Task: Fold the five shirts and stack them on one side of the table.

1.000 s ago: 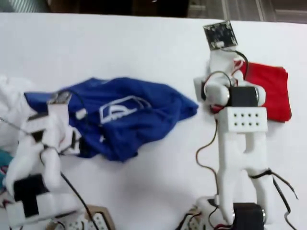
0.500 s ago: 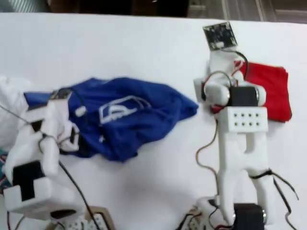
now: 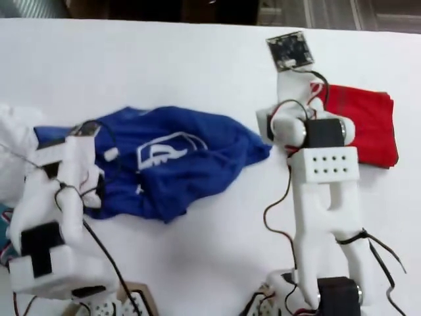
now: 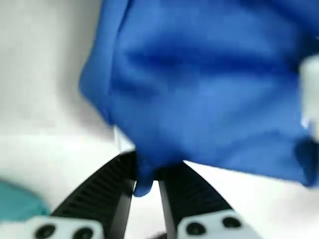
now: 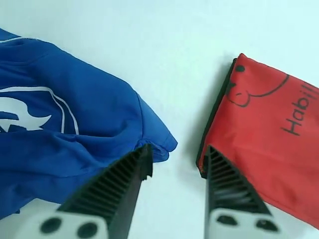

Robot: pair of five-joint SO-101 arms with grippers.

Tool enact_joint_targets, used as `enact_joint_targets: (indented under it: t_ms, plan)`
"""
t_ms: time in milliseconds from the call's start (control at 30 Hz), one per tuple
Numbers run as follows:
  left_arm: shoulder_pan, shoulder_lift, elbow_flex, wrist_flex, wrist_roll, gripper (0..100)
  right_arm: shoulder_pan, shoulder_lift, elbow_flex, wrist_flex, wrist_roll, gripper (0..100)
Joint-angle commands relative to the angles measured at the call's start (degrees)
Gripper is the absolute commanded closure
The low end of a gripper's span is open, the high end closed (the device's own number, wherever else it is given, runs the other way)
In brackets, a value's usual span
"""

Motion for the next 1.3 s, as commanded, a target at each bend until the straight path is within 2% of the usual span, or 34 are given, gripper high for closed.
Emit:
enact_joint_targets:
  t_ms: [0, 167, 333, 500, 700, 833, 1000, 1067, 1100, 1167, 1200, 1233, 1267]
  plan:
    - [-0.44, -14.33, -0.04, 7.3, -0.97, 97, -2.68, -0.31, -2.29, 0.04, -0.18, 82.7]
    - [-0.62, -31.47, 6.29, 14.59, -9.49, 97, -4.26, 8.66, -5.01, -0.75, -3.08, 82.5]
    - [-1.93, -39.03, 13.93, 11.34, -12.31, 97, -9.71, 23.52, -18.46, 3.3, -4.48, 80.0]
    - [-5.36, -37.01, 16.13, 6.95, -13.89, 97, -16.66, 40.66, -40.97, 10.07, -4.48, 71.9]
    - [-7.82, -32.26, 15.69, 6.86, -14.24, 97, -23.69, 62.9, -64.44, 13.49, -4.22, 71.4]
    - [-7.91, -31.56, 15.69, 6.86, -14.24, 97, -24.13, 75.65, -74.64, 13.58, -4.22, 71.4]
    - [-7.91, -31.56, 15.69, 6.86, -14.24, 97, -20.53, 86.73, -84.04, 15.78, -4.22, 71.6]
    - [-7.91, -31.56, 15.69, 6.77, -14.24, 97, -18.95, 89.45, -86.33, 17.8, -4.22, 74.8]
    - [-7.91, -31.56, 15.6, 6.59, -14.24, 97, -18.15, 90.59, -87.38, 19.12, -4.22, 80.0]
    - [-7.91, -31.56, 15.6, 5.27, -14.15, 97, -16.04, 91.82, -89.76, 21.41, -4.13, 96.2]
    - [-7.91, -31.56, 15.6, 4.84, -14.15, 97, -14.81, 92.09, -91.08, 22.37, -4.22, 99.5]
    - [-7.82, -31.56, 15.6, 4.84, -14.15, 97, -13.49, 92.09, -92.4, 23.78, -4.57, 95.7]
    - [-7.74, -31.3, 15.08, 5.27, -14.15, 97, -12.18, 91.82, -94.24, 25.1, -4.57, 96.8]
